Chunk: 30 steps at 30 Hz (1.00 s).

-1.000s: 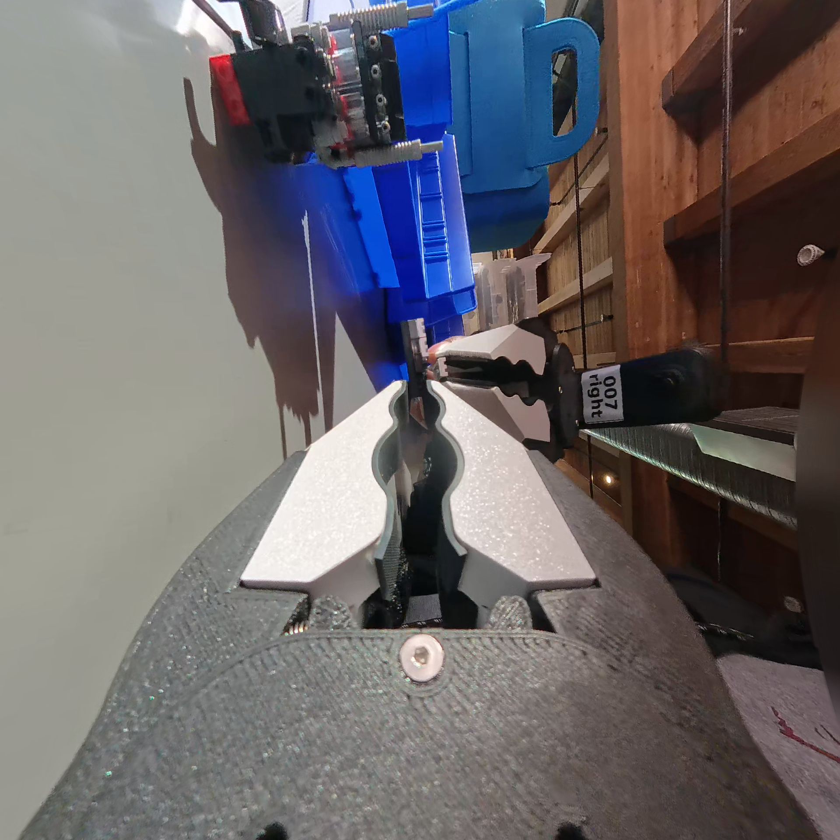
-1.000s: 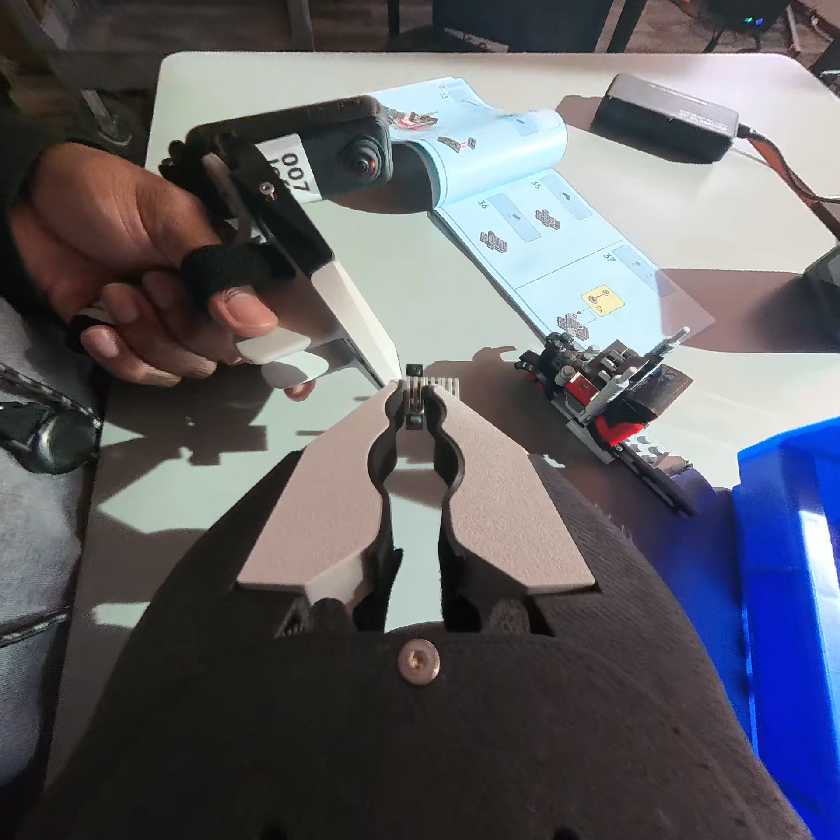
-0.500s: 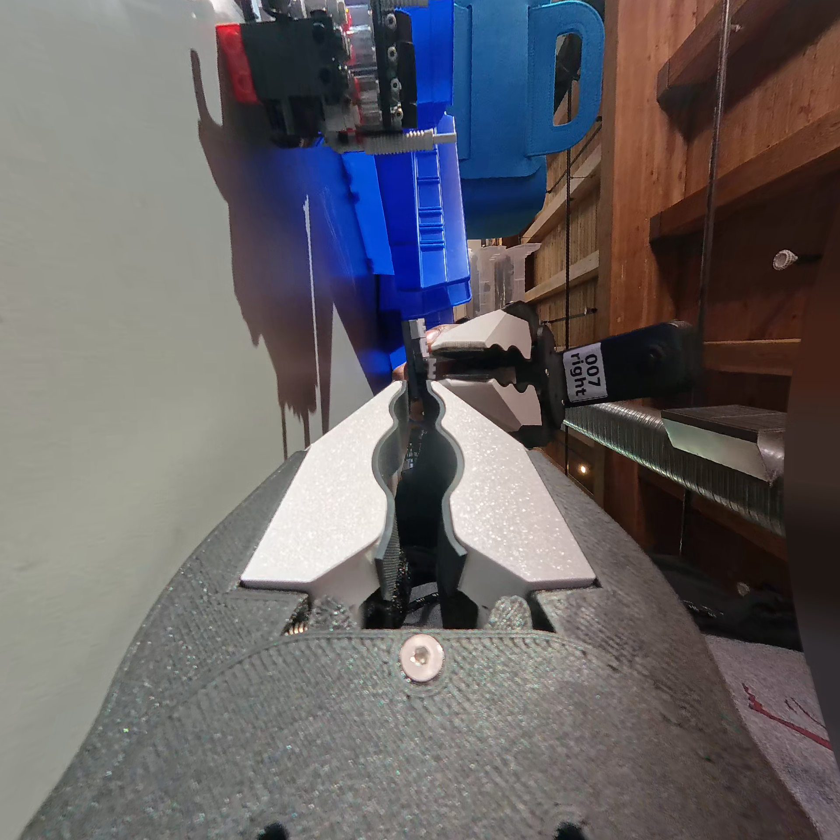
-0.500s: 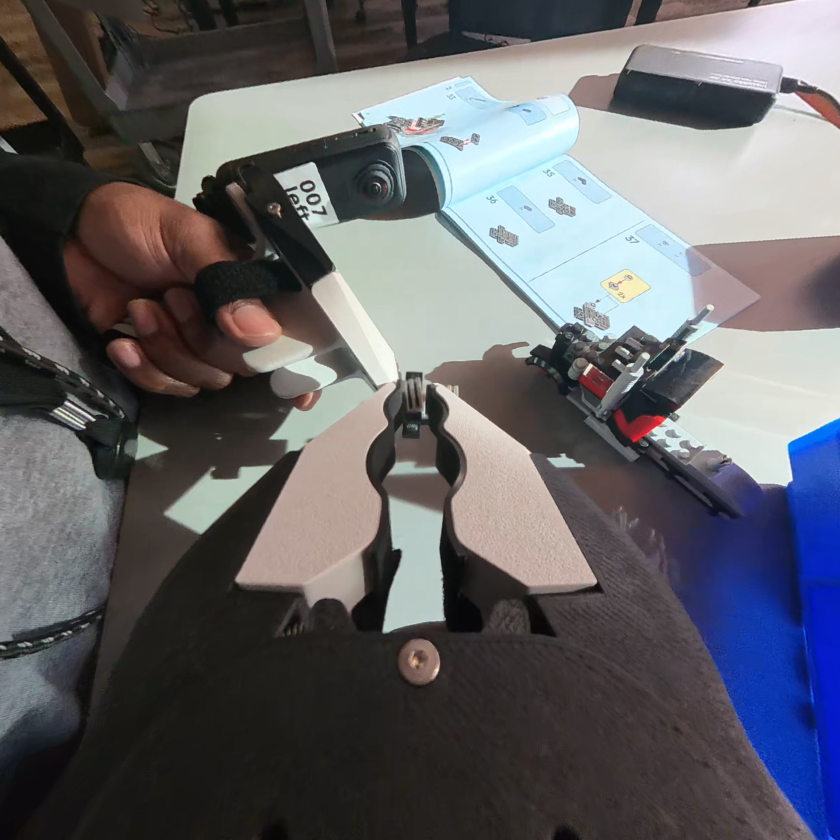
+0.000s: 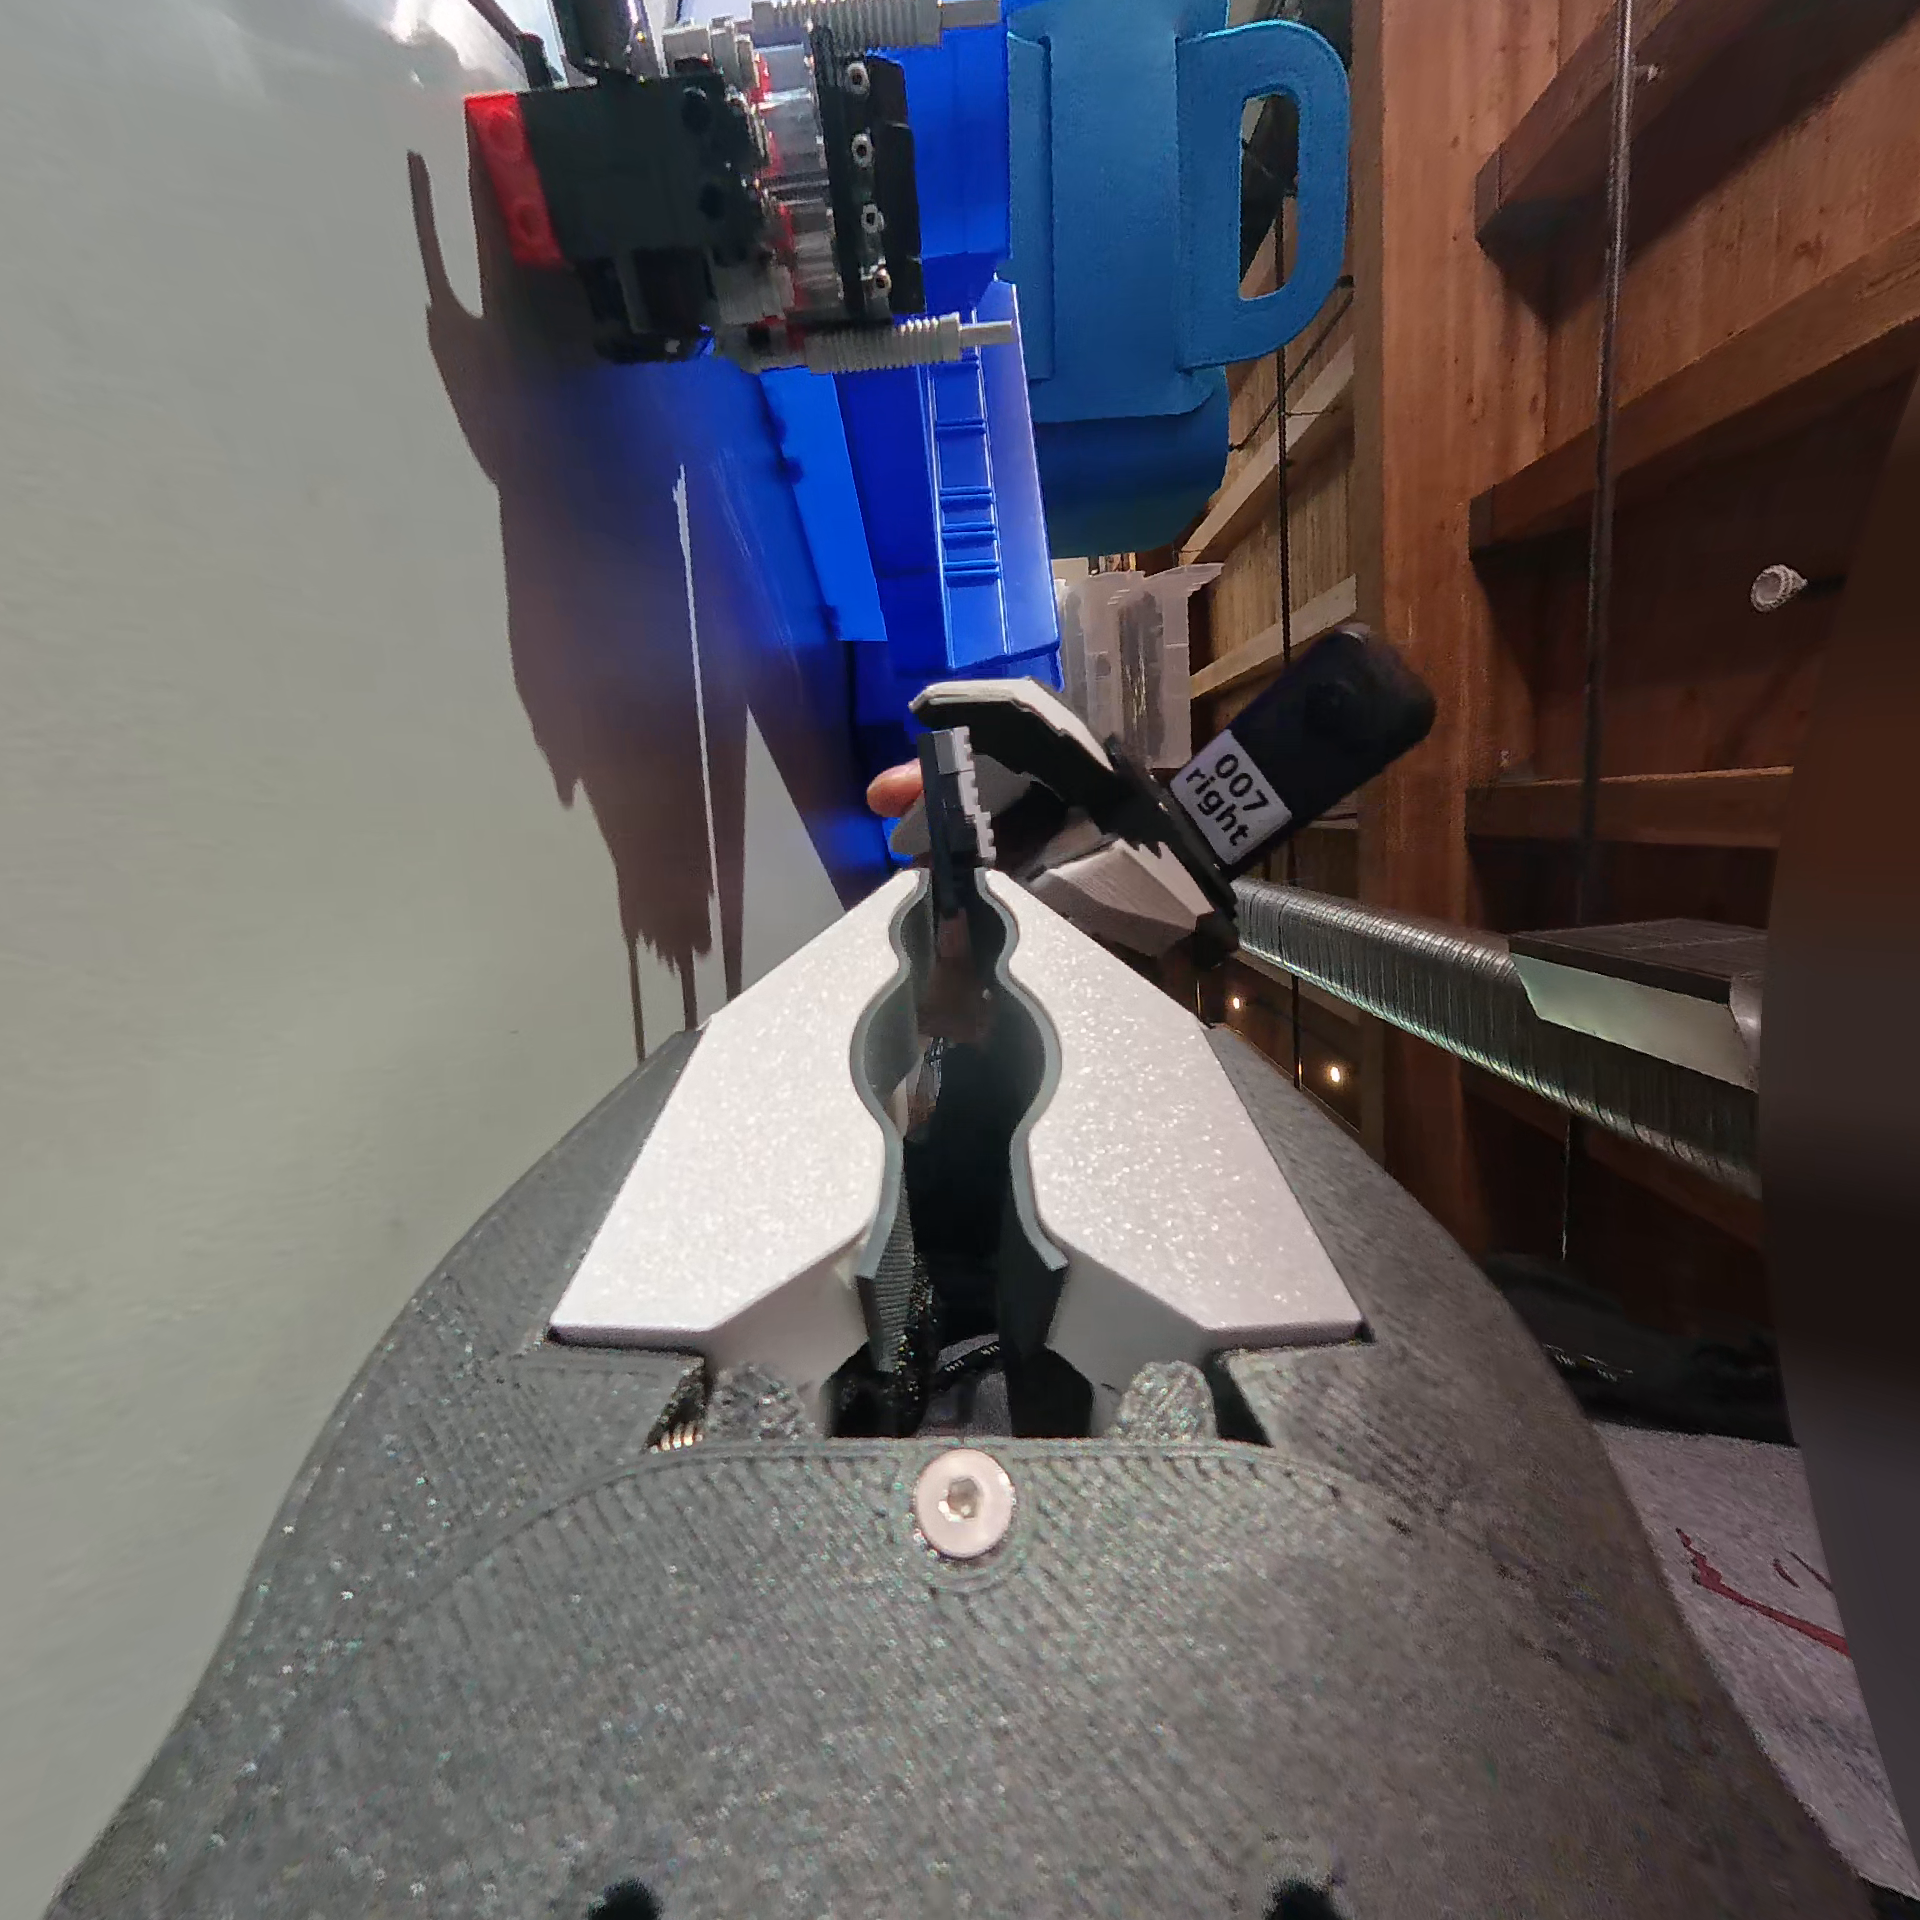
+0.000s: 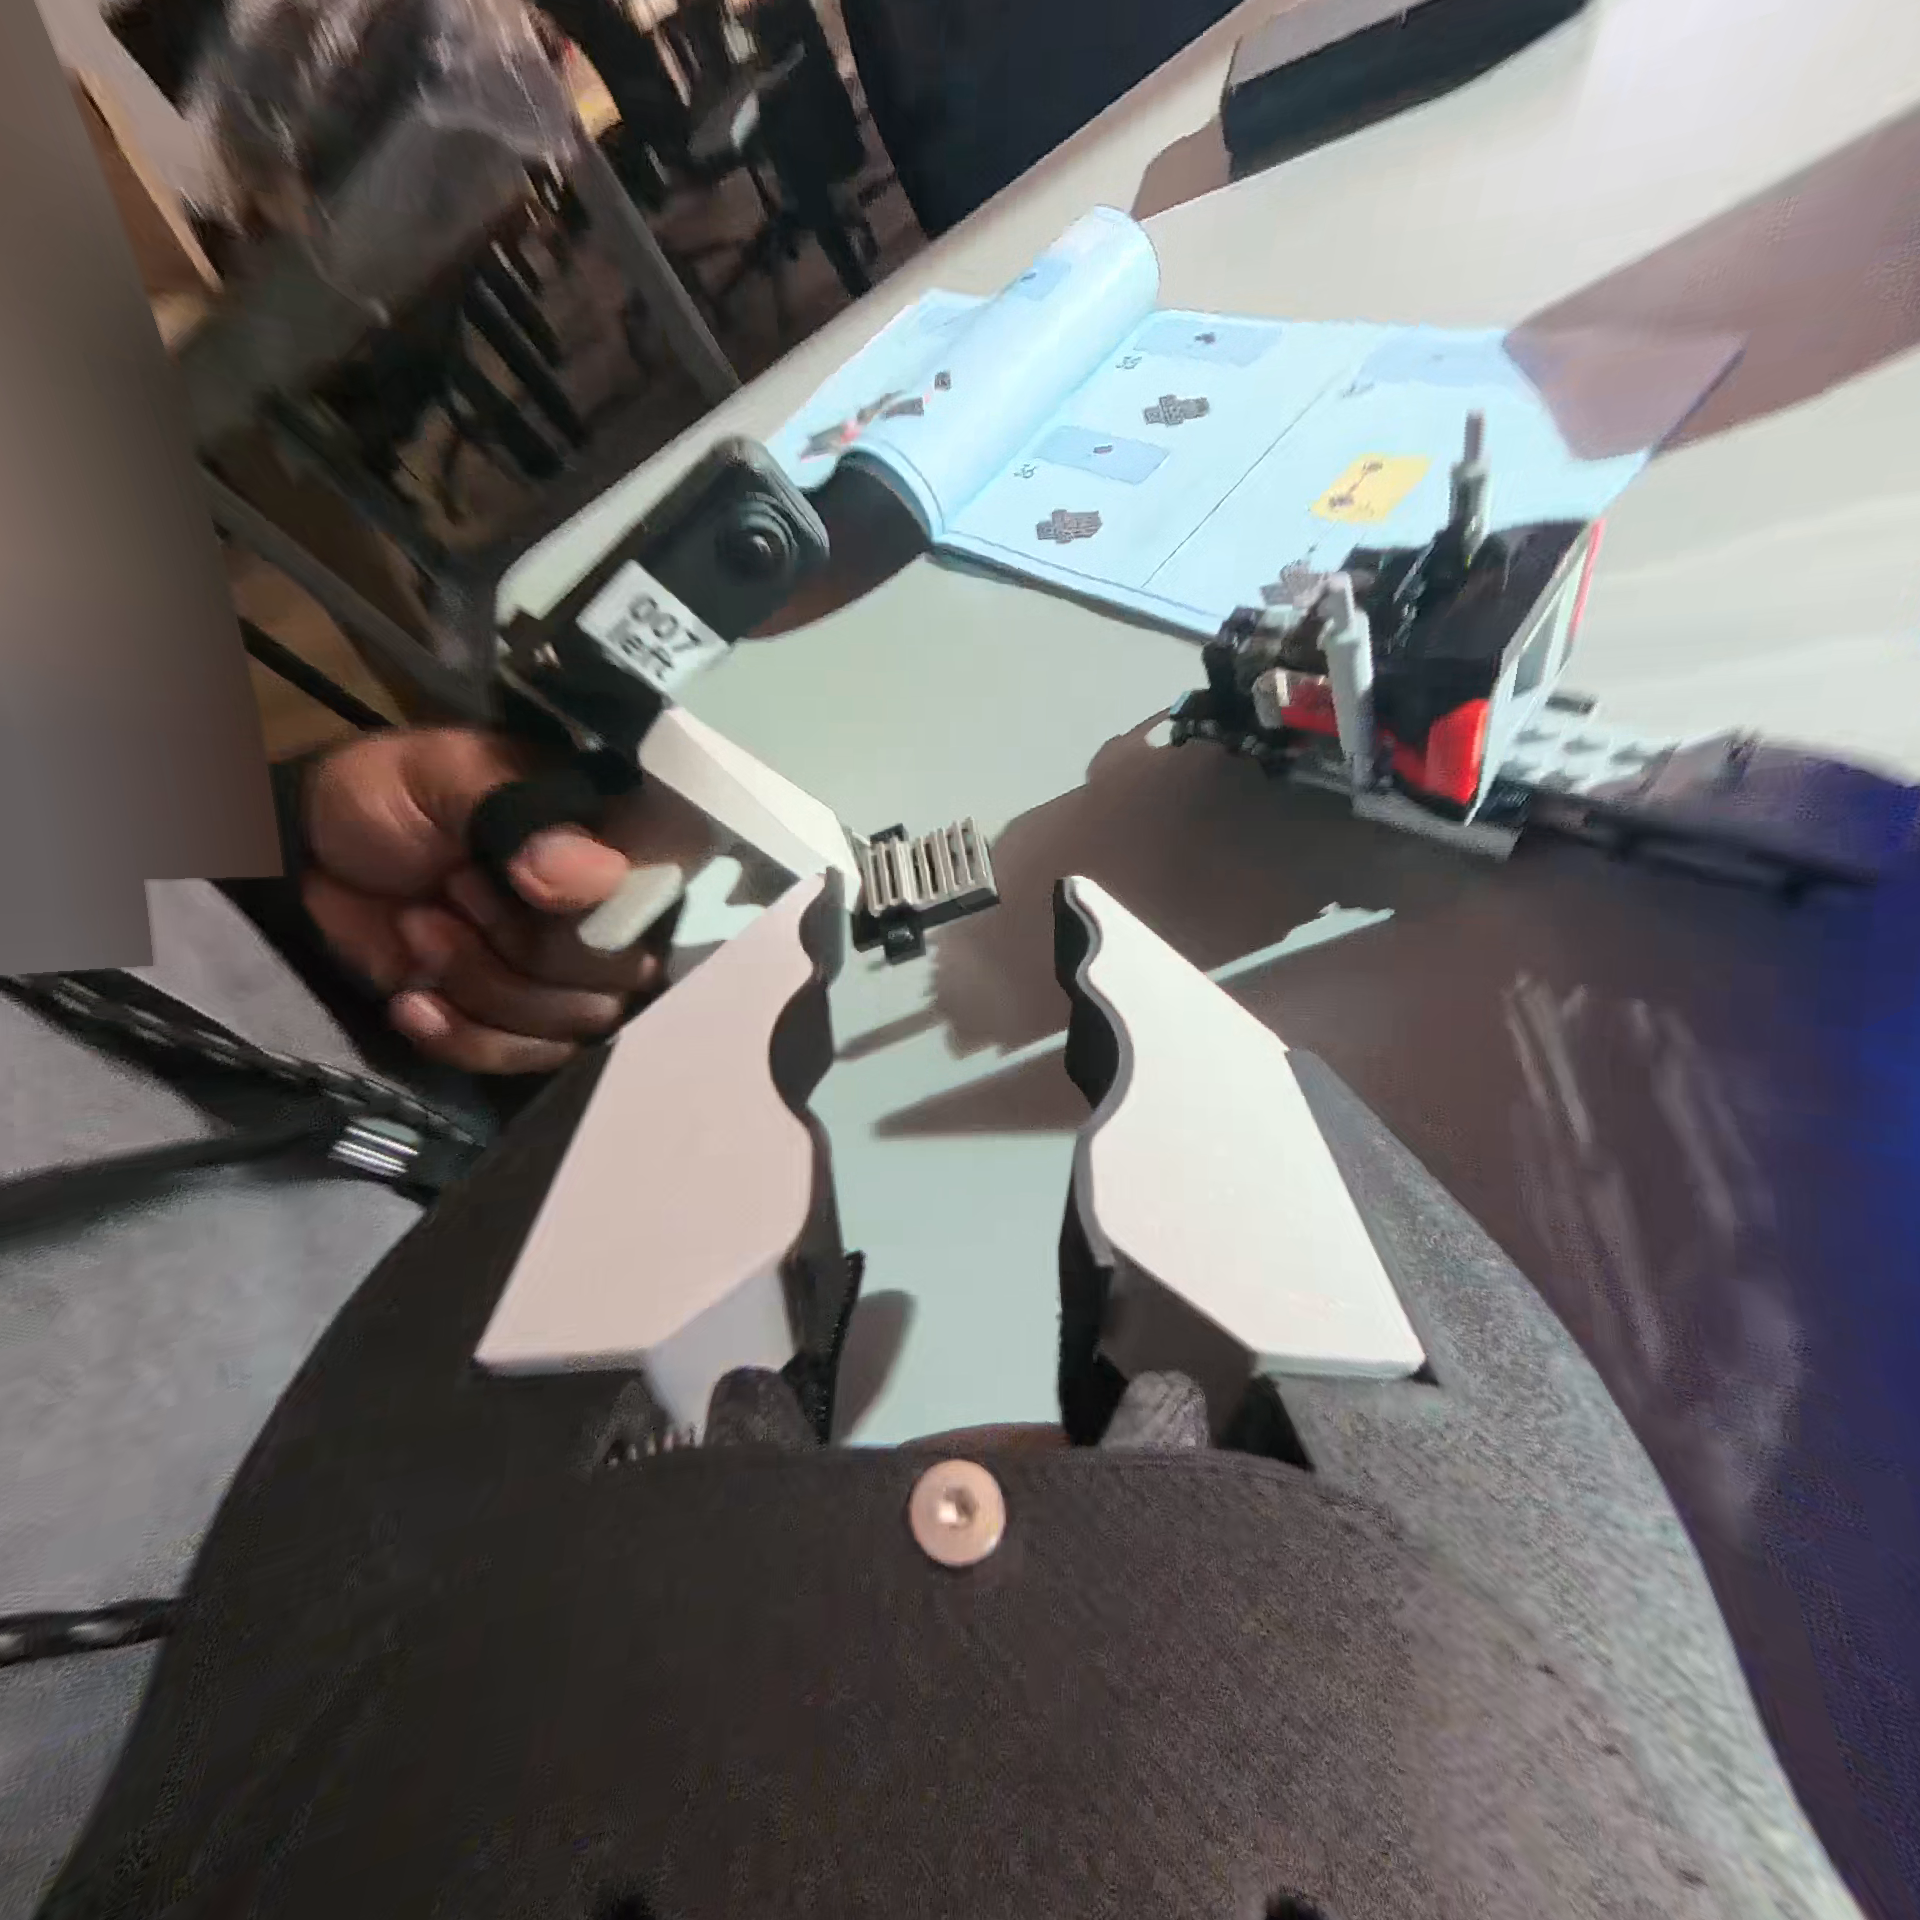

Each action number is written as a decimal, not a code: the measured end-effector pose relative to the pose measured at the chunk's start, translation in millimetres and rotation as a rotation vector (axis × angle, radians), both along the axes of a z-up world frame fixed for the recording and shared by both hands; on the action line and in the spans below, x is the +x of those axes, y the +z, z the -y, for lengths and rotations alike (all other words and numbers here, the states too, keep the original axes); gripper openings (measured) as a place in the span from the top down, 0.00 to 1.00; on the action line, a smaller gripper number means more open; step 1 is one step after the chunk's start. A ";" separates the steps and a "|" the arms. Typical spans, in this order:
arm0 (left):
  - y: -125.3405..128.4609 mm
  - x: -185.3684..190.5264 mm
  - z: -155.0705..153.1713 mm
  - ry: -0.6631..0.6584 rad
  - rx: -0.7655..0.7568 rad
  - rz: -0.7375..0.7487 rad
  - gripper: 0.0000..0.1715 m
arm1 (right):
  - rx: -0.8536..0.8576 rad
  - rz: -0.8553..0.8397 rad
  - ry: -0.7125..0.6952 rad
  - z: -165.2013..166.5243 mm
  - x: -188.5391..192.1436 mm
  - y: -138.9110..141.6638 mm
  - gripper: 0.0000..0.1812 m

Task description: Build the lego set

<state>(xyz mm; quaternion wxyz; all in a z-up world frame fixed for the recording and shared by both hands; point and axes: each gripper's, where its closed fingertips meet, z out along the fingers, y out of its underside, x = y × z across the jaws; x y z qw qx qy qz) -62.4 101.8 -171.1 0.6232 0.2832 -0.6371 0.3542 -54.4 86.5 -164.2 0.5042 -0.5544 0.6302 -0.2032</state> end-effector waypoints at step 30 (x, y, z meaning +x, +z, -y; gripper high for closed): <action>13.3 -6.7 -4.9 -0.025 -0.099 0.069 0.97 | 0.510 0.043 0.013 -15.1 0.0 4.6 0.88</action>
